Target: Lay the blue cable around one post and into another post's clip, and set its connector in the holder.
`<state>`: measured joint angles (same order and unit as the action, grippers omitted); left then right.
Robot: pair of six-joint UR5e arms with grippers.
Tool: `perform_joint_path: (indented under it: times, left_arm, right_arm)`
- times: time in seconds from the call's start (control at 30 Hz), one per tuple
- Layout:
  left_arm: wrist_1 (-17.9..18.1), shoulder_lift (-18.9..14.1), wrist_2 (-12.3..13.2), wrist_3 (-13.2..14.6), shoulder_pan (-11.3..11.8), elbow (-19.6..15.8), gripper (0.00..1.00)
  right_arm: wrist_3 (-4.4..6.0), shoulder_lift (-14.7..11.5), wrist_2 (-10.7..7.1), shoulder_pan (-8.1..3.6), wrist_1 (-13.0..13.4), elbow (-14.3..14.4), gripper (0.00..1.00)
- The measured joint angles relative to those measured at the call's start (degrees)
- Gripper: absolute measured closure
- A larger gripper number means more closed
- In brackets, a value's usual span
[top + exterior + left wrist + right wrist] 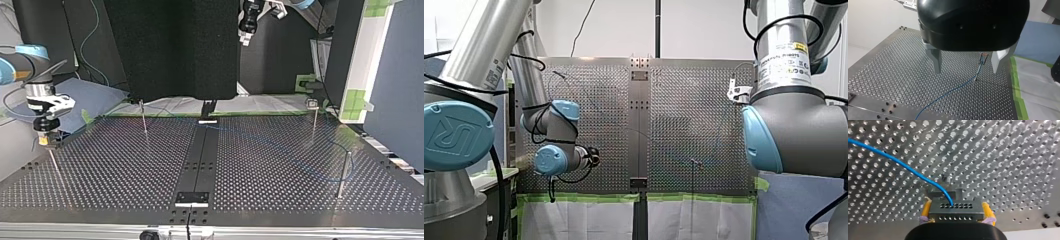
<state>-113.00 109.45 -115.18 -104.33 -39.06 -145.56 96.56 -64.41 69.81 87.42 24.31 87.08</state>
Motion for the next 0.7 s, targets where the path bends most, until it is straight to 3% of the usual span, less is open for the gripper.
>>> perform_joint_path:
  times: [0.43,0.7]
  left_arm:
    - [-0.6,0.0,0.0,0.2,0.0,0.0,0.0]
    - [-0.7,0.0,0.0,0.3,0.0,0.0,0.0]
  right_arm:
    - [-1.06,1.7,-1.24,-0.16,-2.1,-1.8,1.0]
    - [-0.98,1.8,-1.99,-0.2,-2.4,-2.5,1.0]
